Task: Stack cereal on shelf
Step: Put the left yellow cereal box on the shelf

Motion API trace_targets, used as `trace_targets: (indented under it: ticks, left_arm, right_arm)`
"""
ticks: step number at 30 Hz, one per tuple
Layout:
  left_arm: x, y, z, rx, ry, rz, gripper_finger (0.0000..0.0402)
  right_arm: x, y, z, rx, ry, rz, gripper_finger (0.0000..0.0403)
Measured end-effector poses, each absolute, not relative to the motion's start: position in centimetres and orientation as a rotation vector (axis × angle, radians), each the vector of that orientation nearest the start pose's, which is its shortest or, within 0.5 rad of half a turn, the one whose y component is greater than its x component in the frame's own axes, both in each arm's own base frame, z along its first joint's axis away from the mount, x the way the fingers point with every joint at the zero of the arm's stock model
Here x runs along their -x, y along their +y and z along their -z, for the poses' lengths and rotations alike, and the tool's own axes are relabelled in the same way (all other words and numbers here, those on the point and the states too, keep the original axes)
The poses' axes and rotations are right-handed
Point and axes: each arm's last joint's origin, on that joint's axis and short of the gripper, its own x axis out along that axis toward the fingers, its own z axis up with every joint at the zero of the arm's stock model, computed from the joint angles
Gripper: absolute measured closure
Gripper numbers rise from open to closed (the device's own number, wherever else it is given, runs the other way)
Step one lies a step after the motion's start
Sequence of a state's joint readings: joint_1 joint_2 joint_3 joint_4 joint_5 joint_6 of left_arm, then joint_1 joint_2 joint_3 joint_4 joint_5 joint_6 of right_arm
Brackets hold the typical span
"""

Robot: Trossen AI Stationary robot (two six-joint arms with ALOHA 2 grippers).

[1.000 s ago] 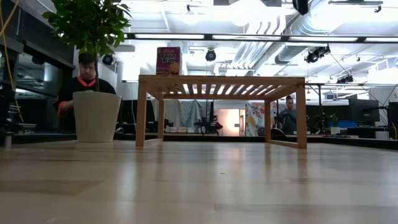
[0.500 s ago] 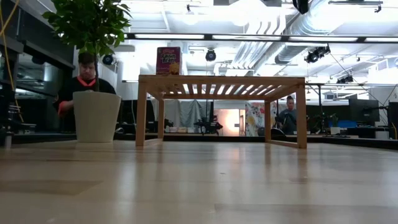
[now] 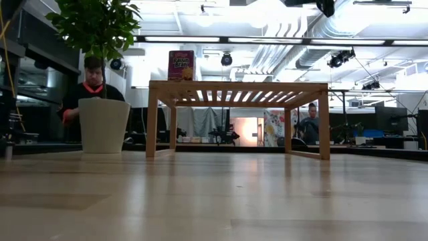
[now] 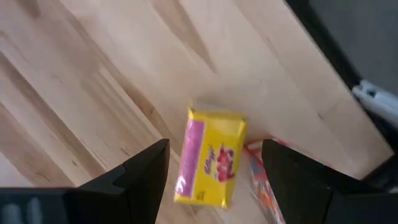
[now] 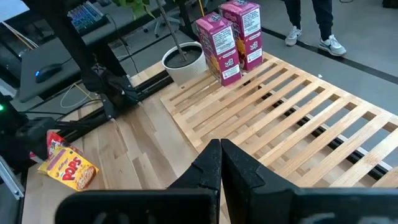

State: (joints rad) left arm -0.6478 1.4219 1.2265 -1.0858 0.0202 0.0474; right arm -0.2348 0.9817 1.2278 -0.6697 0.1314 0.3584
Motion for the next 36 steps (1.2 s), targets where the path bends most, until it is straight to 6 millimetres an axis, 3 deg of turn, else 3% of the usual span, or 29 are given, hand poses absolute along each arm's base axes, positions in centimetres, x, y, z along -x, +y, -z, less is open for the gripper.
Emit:
trace_targets:
  ticks: [15, 25, 36]
  left_arm:
    - [-20.3, -15.4, -24.1, -0.565, 1.248, 0.642, 0.0154]
    - [-20.2, -15.5, -22.7, -0.547, 1.230, 0.689, 0.0157]
    - [-20.9, -15.6, -22.8, -0.496, 1.173, 0.675, 0.0254]
  right_arm:
    - [-17.8, -4.7, -40.1, -0.458, 0.338, 0.451, 0.0403]
    - [-17.8, -4.7, -40.1, -0.484, 0.332, 0.456, 0.0403]
    - [-17.8, -4.7, -40.1, -0.482, 0.331, 0.457, 0.0403]
